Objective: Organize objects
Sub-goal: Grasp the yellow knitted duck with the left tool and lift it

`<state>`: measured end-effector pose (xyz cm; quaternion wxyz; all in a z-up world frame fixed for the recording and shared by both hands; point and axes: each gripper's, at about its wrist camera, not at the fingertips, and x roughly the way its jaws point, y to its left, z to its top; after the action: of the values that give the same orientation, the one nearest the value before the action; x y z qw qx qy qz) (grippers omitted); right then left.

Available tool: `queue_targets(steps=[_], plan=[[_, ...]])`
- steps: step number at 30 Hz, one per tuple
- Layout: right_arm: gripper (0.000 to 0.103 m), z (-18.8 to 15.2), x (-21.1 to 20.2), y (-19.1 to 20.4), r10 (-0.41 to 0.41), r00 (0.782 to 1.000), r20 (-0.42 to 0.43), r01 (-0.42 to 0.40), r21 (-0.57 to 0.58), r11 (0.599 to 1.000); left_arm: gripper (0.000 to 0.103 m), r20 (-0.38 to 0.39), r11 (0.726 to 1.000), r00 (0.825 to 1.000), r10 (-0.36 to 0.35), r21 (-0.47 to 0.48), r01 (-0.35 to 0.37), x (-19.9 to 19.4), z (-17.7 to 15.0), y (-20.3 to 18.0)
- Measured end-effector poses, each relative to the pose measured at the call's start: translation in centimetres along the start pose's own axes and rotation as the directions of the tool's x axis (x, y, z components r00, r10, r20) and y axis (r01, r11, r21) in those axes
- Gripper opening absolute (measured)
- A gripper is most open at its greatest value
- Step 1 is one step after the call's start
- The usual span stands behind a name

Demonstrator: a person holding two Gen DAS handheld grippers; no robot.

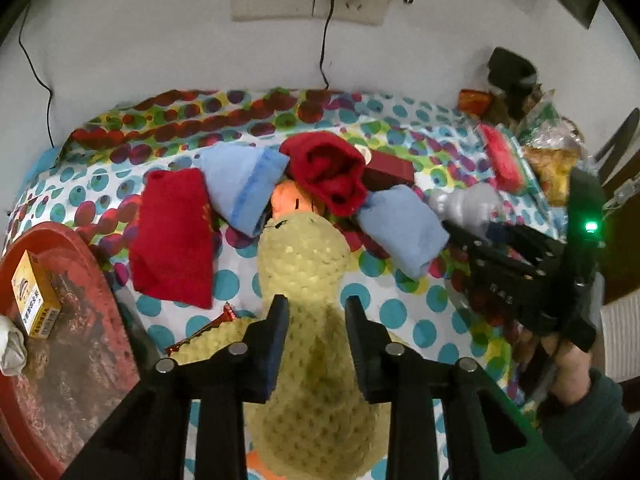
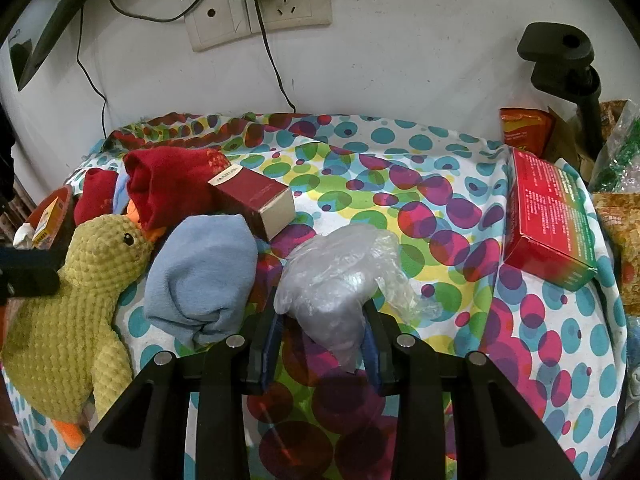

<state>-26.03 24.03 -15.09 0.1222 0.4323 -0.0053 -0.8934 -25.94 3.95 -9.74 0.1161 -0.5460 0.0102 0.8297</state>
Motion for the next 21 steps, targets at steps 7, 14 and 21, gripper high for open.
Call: queue_targets(steps=[7,14,21], plan=[[0.033,-0.3,0.1,0.0,0.005,1.0,0.003,-0.005,0.003,1.0,0.057,-0.06,0.995,0.994,0.09,-0.043,-0.093,3.9,1.4,0.5],[0.034,-0.5,0.2,0.0,0.01,1.0,0.004,-0.01,0.006,1.0,0.048,-0.064,0.996,0.996,0.059,-0.064,-0.063,5.0,0.5,1.2],[0.034,-0.5,0.2,-0.1,0.006,1.0,0.004,-0.006,0.004,1.0,0.044,-0.034,0.996,0.998,0.053,-0.064,-0.055,2.9,0.0,1.1]])
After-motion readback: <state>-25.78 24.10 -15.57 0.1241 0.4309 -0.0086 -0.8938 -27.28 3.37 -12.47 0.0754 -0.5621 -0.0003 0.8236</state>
